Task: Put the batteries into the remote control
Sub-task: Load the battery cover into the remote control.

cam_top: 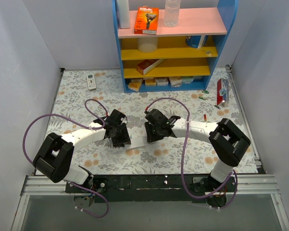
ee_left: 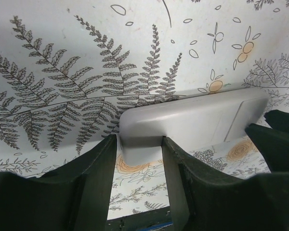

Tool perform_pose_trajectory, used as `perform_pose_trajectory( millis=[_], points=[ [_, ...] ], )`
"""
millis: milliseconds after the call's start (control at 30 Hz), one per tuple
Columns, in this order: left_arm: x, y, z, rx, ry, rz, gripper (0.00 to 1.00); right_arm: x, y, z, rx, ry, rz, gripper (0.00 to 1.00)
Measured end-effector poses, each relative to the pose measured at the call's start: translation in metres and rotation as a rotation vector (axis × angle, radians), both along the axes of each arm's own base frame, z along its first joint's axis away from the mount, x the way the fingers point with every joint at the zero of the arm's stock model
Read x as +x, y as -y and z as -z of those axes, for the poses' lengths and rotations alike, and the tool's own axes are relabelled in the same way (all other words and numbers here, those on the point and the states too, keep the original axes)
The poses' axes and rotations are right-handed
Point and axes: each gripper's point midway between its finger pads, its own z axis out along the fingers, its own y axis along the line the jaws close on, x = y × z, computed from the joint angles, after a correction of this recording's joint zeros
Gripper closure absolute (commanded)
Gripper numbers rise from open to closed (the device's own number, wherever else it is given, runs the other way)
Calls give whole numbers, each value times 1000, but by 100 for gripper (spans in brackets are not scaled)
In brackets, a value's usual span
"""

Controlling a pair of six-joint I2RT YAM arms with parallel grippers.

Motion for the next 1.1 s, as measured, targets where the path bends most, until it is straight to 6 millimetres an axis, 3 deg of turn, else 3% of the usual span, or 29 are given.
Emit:
perform_pose_trajectory(
  millis=[467, 933, 1033, 1100],
  points=[
    [0, 3, 0, -12, -2, 12, 60, -2, -7, 6, 22, -48, -12, 71],
    [-2, 5, 1, -28, -10, 51, 71, -2, -13, 6, 17, -129, -33, 76],
    [-3, 5, 1, -30, -13, 57, 70, -2, -14, 6, -3, -145, -42, 75],
    [-3, 5, 1, -29, -14, 59, 60, -2, -13, 5, -10, -147, -47, 71]
  ],
)
